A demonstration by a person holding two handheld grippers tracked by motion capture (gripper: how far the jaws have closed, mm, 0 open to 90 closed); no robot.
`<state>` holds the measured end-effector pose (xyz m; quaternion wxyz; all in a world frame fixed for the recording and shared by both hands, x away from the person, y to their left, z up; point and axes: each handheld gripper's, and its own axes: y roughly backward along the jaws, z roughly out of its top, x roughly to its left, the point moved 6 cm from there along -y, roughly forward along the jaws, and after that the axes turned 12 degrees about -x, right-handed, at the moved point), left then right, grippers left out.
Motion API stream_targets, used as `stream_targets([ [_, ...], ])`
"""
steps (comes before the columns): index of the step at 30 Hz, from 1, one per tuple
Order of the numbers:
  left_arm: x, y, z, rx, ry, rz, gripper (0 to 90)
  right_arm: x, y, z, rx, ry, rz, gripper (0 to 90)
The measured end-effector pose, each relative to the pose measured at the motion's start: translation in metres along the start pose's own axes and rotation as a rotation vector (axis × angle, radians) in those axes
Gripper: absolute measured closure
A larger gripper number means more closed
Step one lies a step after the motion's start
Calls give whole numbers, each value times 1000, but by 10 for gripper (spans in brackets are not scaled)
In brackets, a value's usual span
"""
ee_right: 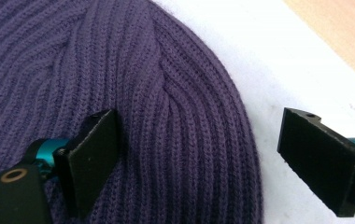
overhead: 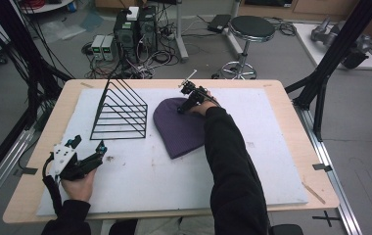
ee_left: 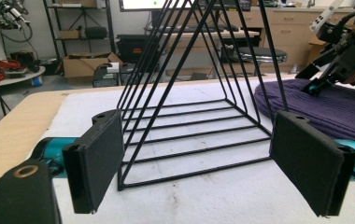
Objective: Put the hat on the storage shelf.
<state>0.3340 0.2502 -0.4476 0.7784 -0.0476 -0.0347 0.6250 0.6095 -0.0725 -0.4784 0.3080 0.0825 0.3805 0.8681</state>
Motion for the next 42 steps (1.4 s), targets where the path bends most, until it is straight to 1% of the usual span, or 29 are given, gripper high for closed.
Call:
stream_targets([
  [1,0,0,0,0,0,0,183,0,0,0,0,0,0,123],
  [2,-1,0,0,-2,0,-4,183,-1,0,-1,-2,-13,5,124],
  [3,-2,-1,0,1,1,-9,183,-2,-2,-2,-10,-35,19,144],
  [4,-2,-2,0,2,-3,-11,183,-2,-1,-2,-10,-44,35,182],
  [6,-3,-2,0,-2,0,-11,183,1,0,0,-17,-23,72,286],
  [7,-3,-2,-1,2,1,-12,183,3,1,1,-23,2,87,339],
  [8,-3,-3,-1,3,1,-14,183,3,1,1,-23,2,87,339],
  [9,-3,-3,-1,1,2,-14,183,7,3,2,-20,33,100,405],
  [12,-4,-4,-1,3,2,-17,183,7,4,2,-19,4,113,451],
  [13,-4,-4,-1,3,2,-17,183,6,4,2,-17,4,116,467],
  [14,-5,-4,-1,4,0,-19,183,6,4,2,-17,4,116,467],
  [16,-5,-4,-1,6,-1,-21,183,7,6,2,-14,1,117,534],
  [19,-5,-4,-1,5,4,-18,183,7,8,3,-5,-19,109,636],
  [21,-5,-4,-1,5,4,-18,183,8,9,3,11,-28,92,713],
  [23,-5,-4,-1,4,3,-20,183,11,10,5,25,-10,70,761],
  [24,-5,-4,-1,6,1,-20,183,13,10,5,31,-11,57,779],
  [26,-5,-4,-1,4,2,-20,183,15,10,6,33,12,33,795],
  [28,-5,-4,-1,4,3,-19,183,16,11,6,35,14,23,803],
  [29,-5,-4,-1,4,2,-19,183,16,12,6,33,7,21,805],
  [32,-5,-4,-1,4,3,-17,183,16,13,6,28,12,14,805],
  [33,-5,-4,-1,4,1,-15,183,16,16,7,22,19,-5,805],
  [35,-5,-4,-1,2,2,-14,183,17,21,8,10,17,-10,804],
  [37,-5,-4,0,1,1,-13,183,18,27,12,-10,7,-5,803],
  [38,-5,-4,0,2,2,-13,183,17,30,14,-24,16,-13,803],
  [39,-4,-4,0,3,2,-12,183,17,35,16,-32,11,-12,802],
  [40,-4,-4,0,3,2,-12,183,17,35,16,-32,11,-12,802],
  [41,-4,-4,-1,4,2,-11,183,17,39,18,-41,11,-13,803],
  [42,-4,-3,0,3,3,-6,183,18,48,21,-53,15,-20,802],
])
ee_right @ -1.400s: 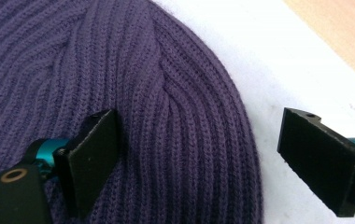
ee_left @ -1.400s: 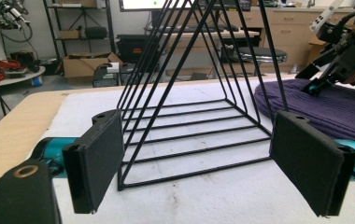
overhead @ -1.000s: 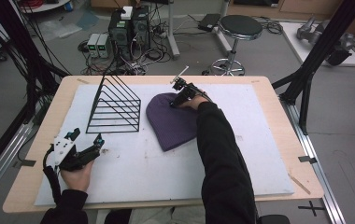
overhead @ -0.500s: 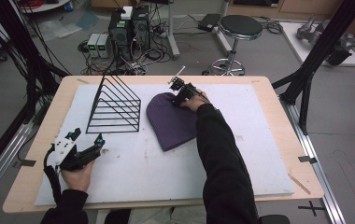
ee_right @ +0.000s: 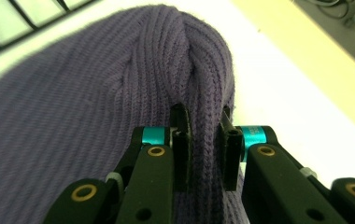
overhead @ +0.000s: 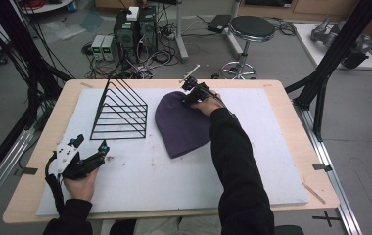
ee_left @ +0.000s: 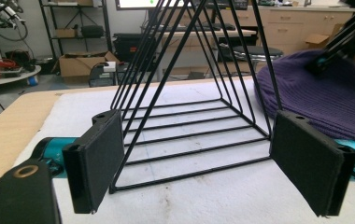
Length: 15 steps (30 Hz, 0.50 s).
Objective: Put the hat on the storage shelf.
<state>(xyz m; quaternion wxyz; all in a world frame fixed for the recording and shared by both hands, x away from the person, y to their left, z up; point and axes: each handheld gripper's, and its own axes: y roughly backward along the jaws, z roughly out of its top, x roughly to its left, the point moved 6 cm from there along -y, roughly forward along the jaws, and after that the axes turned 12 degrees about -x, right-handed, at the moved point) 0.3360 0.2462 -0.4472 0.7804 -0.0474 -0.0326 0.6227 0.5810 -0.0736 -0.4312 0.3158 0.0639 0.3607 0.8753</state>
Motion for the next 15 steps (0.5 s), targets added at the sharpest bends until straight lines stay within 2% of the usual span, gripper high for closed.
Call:
stream_targets([
  [4,1,1,1,-8,-1,6,183,2,24,10,-37,23,-14,800],
  [5,1,1,1,-8,-1,6,183,2,24,10,-37,23,-14,800],
  [6,1,2,2,-13,-1,9,183,4,36,15,-58,29,-23,799],
  [8,0,2,3,-16,1,9,183,4,41,18,-65,33,-26,799],
  [9,0,2,3,-19,0,10,183,5,52,22,-86,37,-37,798],
  [11,0,3,4,-19,-1,10,183,6,62,26,-106,35,-41,797],
  [14,-1,4,3,-12,37,-3,183,5,74,30,-123,46,-76,792],
  [15,-2,6,3,-9,37,-5,183,5,78,31,-131,44,-82,792],
])
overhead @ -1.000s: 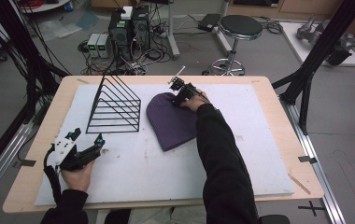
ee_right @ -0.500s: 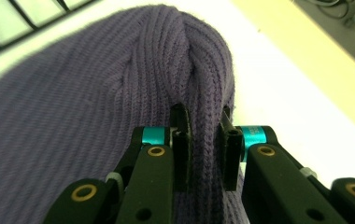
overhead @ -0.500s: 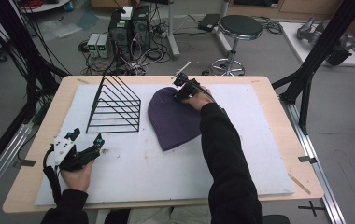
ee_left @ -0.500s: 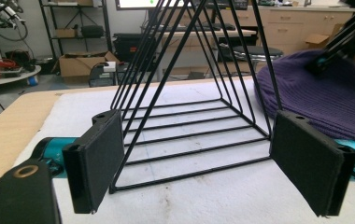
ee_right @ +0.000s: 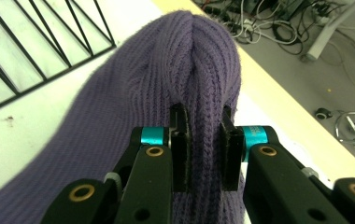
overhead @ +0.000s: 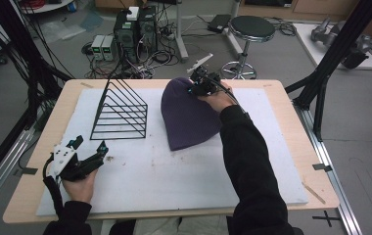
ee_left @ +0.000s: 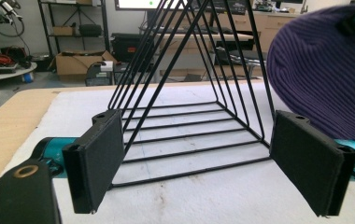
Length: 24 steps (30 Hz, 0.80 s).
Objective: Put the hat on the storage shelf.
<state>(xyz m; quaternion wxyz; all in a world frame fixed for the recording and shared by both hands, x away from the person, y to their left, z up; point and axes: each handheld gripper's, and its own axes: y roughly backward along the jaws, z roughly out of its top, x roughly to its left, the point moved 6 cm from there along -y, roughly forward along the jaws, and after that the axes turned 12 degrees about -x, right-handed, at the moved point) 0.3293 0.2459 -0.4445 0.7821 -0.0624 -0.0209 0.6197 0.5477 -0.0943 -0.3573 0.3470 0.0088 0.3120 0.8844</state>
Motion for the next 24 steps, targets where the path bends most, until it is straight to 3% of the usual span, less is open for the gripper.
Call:
stream_targets([
  [11,-3,14,4,-13,-14,-11,182,11,34,21,-90,45,-45,787],
  [14,-3,16,5,-11,-6,-11,181,15,47,31,-143,46,-63,787],
  [24,-9,12,6,-15,5,-34,180,22,81,50,-263,63,-88,782],
])
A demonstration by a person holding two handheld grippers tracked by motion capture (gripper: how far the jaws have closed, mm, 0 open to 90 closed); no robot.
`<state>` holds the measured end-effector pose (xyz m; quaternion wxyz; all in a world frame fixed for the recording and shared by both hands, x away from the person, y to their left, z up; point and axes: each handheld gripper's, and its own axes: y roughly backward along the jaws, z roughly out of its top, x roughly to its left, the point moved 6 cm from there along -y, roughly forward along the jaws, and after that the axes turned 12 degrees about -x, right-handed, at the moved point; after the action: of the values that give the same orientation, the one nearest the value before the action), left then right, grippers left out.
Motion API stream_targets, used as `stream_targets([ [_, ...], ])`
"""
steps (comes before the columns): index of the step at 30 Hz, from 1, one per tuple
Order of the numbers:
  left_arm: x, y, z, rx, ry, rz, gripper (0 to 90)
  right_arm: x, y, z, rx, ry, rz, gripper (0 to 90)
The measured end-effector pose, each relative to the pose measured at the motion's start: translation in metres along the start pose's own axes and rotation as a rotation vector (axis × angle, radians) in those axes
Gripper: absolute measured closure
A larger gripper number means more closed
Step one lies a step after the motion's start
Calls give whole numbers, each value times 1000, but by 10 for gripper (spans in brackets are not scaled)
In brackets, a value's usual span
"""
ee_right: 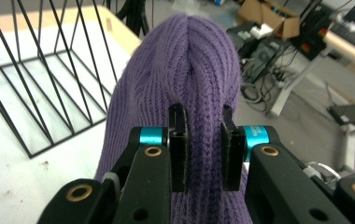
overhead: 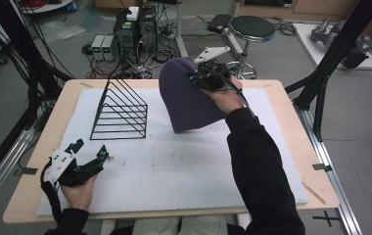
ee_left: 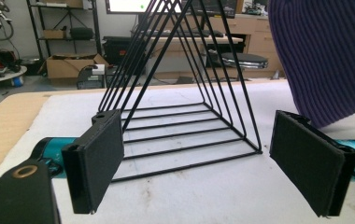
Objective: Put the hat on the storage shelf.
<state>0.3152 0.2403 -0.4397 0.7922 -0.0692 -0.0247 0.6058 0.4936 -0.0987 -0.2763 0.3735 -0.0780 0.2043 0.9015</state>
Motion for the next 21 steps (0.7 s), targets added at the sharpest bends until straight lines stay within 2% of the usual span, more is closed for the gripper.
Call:
stream_targets([
  [1,-1,-1,0,-3,3,-2,180,0,0,0,0,0,0,782],
  [2,-2,-3,0,3,1,-7,180,-1,6,5,-36,-3,-6,781],
  [5,-4,-7,-1,2,6,-15,180,-2,16,13,-85,-10,-8,779],
  [7,-6,-10,-2,5,5,-23,180,-2,22,15,-129,-26,-11,779],
  [8,-8,-11,-2,3,8,-27,180,-2,25,16,-152,-50,-10,779],
  [9,-9,-12,-2,6,10,-32,180,-2,25,16,-152,-50,-10,779],
  [16,-20,-20,-2,14,21,-75,179,-3,45,2,-220,-88,-36,778],
  [21,-28,-25,-3,21,43,-104,165,1,68,-4,-297,-118,-42,777],
])
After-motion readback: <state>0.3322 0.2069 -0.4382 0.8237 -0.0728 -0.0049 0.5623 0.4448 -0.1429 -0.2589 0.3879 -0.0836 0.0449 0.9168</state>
